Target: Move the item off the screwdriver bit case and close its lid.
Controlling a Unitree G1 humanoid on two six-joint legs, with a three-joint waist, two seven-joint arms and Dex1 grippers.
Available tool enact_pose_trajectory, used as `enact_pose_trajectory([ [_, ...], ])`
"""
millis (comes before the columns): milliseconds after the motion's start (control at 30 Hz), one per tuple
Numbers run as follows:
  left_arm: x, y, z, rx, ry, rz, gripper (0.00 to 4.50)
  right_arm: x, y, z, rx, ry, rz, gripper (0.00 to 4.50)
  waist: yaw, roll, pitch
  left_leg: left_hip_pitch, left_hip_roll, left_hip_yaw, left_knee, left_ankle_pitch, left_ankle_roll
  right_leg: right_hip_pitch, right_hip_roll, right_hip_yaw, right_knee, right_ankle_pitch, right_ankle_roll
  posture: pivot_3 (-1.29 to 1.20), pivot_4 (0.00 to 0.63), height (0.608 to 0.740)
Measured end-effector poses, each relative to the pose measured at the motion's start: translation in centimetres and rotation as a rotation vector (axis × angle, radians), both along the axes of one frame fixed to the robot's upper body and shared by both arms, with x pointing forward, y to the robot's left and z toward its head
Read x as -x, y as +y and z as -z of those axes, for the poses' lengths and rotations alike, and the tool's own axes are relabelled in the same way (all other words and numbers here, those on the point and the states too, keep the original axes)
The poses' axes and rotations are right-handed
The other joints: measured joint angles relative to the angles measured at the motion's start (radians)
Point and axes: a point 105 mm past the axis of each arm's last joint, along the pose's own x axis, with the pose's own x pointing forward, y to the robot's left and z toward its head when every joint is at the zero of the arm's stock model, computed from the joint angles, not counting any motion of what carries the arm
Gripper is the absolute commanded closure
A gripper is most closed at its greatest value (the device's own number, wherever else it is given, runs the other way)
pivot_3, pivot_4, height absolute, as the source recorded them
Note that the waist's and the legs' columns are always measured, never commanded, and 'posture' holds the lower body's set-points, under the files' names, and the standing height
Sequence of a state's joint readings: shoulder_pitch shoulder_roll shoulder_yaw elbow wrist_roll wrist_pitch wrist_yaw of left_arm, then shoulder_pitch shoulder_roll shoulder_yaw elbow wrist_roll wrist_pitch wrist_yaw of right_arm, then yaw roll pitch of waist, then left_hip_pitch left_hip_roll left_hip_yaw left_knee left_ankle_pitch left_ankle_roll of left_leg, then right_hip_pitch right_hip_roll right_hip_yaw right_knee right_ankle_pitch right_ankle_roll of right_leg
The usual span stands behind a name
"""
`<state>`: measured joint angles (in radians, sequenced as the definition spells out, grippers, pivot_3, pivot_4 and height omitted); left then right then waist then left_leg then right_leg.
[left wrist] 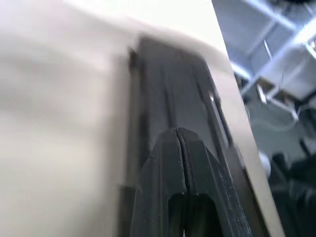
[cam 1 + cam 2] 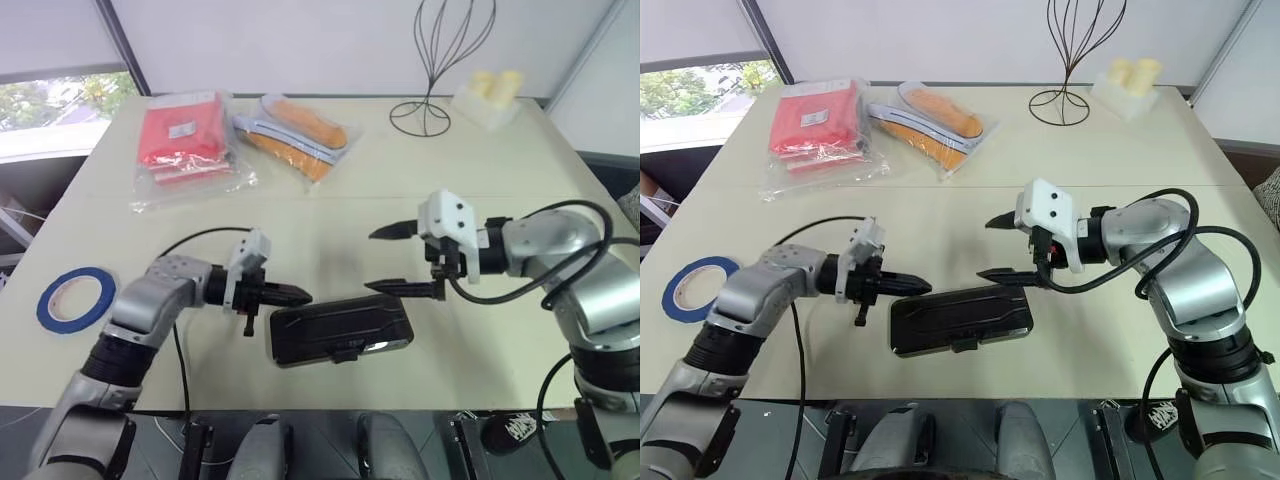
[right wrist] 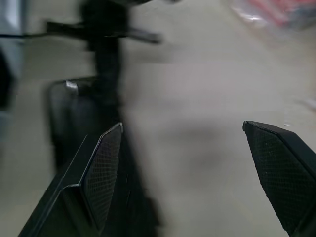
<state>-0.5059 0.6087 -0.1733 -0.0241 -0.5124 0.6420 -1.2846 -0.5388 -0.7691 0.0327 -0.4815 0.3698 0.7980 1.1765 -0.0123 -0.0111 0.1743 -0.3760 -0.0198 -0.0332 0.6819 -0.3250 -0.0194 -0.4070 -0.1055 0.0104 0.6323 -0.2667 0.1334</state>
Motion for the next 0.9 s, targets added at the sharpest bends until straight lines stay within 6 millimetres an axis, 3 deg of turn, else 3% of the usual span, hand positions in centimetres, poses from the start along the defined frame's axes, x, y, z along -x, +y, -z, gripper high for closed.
enact_pose_trajectory([
  [33, -0.2, -0.2, -0.3, 0.001, -0.004, 0.001, 4.50, 0.6, 0.1, 0.5, -0.003, 0.026, -0.017, 1.27, 0.000, 0.000, 0.000, 0.000, 0.000, 0.000, 0.000, 0.000, 0.000, 0.000, 0.000, 0.000, 0.000, 0.000, 0.000, 0.00, 0.150, 0.740],
  [133, -0.9, -0.6, -0.7, -0.001, -0.016, -0.005, 4.50, 2.6, 0.7, 2.9, 0.005, 0.150, -0.080, 2.37, 0.001, 0.000, 0.000, 0.000, 0.000, 0.000, 0.000, 0.000, 0.000, 0.000, 0.000, 0.000, 0.000, 0.000, 0.000, 0.00, 0.150, 0.740],
  [167, -1.0, -0.6, -0.7, -0.002, -0.016, -0.006, 4.50, 2.7, 0.7, 3.0, 0.006, 0.157, -0.084, 2.37, 0.001, 0.000, 0.000, 0.000, 0.000, 0.000, 0.000, 0.000, 0.000, 0.000, 0.000, 0.000, 0.000, 0.000, 0.000, 0.00, 0.150, 0.740],
  [200, -1.2, -0.5, -0.4, -0.011, -0.007, -0.016, 4.50, 3.3, 1.0, 3.4, 0.006, 0.181, -0.112, 2.90, -0.004, 0.000, 0.000, 0.000, 0.000, 0.001, 0.000, 0.000, 0.000, 0.000, 0.000, 0.001, 0.000, 0.000, 0.000, 0.00, 0.150, 0.740],
  [233, -1.4, -1.0, 0.0, -0.026, -0.007, -0.005, 4.50, 3.7, 0.6, 3.7, 0.033, 0.191, -0.115, 3.09, -0.001, 0.000, 0.000, 0.000, 0.000, 0.001, 0.000, 0.000, 0.000, 0.000, 0.000, 0.001, 0.000, 0.000, 0.000, 0.00, 0.150, 0.740],
  [367, -2.7, -1.9, 1.5, -0.074, -0.005, -0.026, 4.50, 6.7, 0.7, 7.9, 0.106, 0.333, -0.205, 4.41, 0.004, -0.001, 0.000, -0.001, -0.001, 0.000, 0.001, 0.000, 0.000, 0.000, 0.001, 0.000, -0.001, 0.000, 0.000, 0.00, 0.150, 0.740],
  [567, -3.7, -3.1, 2.4, -0.094, -0.017, -0.031, 4.50, 7.5, 1.3, 9.7, 0.135, 0.336, -0.238, 4.41, -0.002, -0.001, 0.001, 0.000, 0.000, 0.000, 0.001, 0.000, 0.000, 0.000, 0.001, 0.001, 0.000, 0.000, 0.000, 0.00, 0.150, 0.740],
  [767, -4.1, -3.1, 2.9, -0.106, -0.016, -0.044, 4.50, 6.4, 1.7, 10.5, 0.127, 0.307, -0.165, 4.41, 0.002, -0.001, 0.001, -0.001, 0.000, 0.000, 0.001, 0.000, 0.000, 0.000, 0.001, 0.001, 0.000, 0.000, 0.000, 0.00, 0.150, 0.740],
  [900, -4.1, -4.3, 3.0, -0.082, -0.025, -0.032, 4.50, 5.8, 2.4, 10.9, 0.132, 0.265, -0.127, 4.41, 0.004, -0.001, 0.001, -0.001, 0.000, 0.000, 0.001, 0.000, 0.000, 0.000, 0.001, 0.001, -0.001, 0.000, 0.000, 0.00, 0.150, 0.740],
])
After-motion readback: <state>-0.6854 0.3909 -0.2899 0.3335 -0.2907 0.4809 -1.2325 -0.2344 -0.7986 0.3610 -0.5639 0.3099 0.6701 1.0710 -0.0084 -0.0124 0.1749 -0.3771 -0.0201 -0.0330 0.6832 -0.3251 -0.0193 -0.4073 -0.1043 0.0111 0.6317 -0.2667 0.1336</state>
